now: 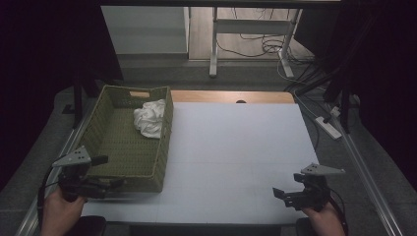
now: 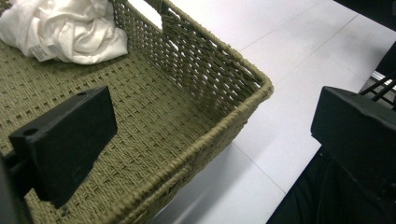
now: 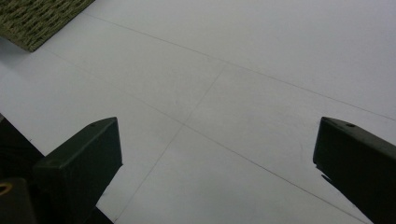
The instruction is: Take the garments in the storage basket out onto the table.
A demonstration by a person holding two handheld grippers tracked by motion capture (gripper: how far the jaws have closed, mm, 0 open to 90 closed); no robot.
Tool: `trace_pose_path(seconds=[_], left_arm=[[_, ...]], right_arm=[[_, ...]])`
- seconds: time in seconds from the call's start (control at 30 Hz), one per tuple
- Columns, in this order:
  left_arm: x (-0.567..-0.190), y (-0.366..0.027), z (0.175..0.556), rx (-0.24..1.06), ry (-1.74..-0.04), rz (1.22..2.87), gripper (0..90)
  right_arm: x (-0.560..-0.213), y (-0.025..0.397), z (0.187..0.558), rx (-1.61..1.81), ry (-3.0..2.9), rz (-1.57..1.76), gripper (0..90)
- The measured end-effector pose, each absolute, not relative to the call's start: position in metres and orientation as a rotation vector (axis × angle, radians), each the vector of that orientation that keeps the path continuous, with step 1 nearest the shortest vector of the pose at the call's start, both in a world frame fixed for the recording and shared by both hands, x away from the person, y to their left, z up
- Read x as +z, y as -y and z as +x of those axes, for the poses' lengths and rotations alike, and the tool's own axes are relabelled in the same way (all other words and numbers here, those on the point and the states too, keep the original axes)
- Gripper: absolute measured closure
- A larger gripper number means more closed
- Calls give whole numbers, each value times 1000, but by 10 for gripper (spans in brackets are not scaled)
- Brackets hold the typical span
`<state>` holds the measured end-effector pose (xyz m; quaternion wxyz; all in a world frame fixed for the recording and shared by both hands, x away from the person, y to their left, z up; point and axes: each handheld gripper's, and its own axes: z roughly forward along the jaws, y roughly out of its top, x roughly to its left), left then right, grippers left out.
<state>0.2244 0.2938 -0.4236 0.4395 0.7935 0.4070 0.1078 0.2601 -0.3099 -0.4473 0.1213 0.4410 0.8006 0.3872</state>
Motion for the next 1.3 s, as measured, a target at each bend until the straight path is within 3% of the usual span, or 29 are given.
trace_pose_path(seconds=[0.17, 0.3, 1.3], left_arm=[[-425, -294, 233, 203, -977, 1966, 0], [-424, -293, 240, 241, -986, 1989, 1], [-421, -283, 318, 164, -1006, 2014, 0]], right_arm=[[-447, 310, 260, 1126, -2339, 1285, 15], [-447, 309, 260, 1120, -2339, 1281, 16], [-448, 306, 260, 1094, -2361, 1261, 16]])
